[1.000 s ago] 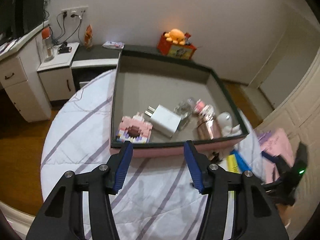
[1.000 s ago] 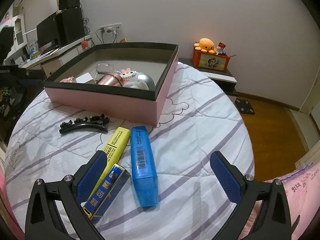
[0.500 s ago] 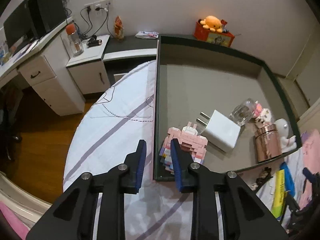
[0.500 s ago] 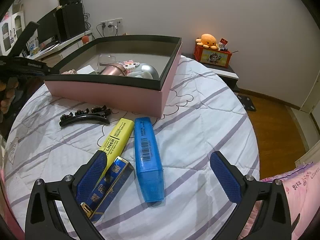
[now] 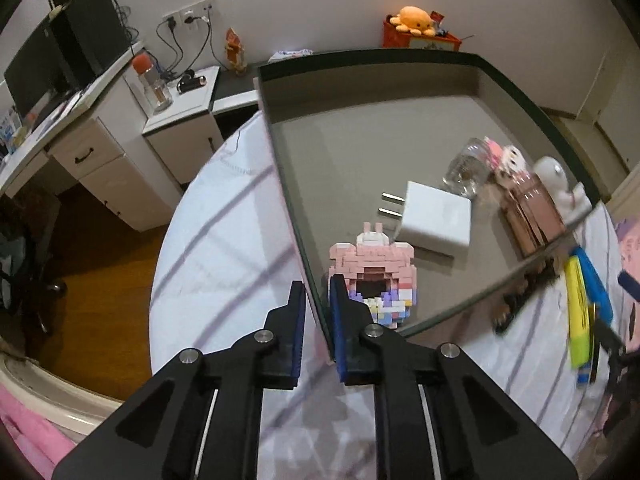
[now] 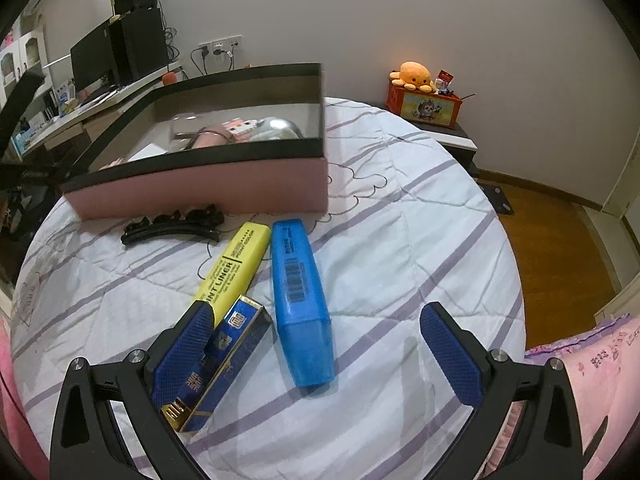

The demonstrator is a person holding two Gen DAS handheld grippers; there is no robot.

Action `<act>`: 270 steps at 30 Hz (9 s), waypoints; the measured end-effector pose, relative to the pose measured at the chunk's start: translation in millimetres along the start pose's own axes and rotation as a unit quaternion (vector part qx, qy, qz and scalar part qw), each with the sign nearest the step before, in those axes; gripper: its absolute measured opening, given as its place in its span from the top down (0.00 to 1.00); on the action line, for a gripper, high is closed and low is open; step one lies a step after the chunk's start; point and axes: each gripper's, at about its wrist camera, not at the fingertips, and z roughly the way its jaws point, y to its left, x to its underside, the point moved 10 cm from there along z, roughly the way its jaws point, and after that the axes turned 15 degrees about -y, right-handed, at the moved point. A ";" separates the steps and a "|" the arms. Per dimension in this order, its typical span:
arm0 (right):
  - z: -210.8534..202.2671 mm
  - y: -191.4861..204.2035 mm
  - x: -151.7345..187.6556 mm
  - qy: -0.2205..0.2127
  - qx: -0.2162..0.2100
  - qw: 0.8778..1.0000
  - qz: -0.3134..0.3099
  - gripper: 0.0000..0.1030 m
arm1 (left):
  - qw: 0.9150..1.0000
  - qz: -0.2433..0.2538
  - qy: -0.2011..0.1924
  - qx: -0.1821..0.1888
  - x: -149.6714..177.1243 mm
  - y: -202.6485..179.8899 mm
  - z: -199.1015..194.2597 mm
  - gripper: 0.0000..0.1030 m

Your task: Organize rigid objects

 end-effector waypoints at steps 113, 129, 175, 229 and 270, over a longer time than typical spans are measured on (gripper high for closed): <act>-34.6 49.5 -77.6 -0.059 -0.048 0.997 0.002 0.23 | 0.996 -0.087 -0.034 -0.015 39.1 3.1 -33.9 0.83; -25.3 32.2 1.3 0.017 -0.015 1.000 0.021 0.23 | 0.996 -0.085 -0.030 -0.018 38.5 2.3 -32.9 0.83; -17.0 6.4 23.8 0.030 -0.059 0.997 0.044 0.80 | 0.997 -0.077 -0.028 -0.016 39.5 4.2 -32.9 0.83; 55.8 100.3 -105.2 -0.004 -0.065 0.996 -0.066 0.49 | 0.997 -0.073 -0.026 -0.010 37.8 2.3 -32.3 0.83; 8.8 29.5 3.8 0.040 0.005 0.999 0.009 0.42 | 0.998 -0.051 -0.018 -0.020 37.6 1.9 -32.9 0.83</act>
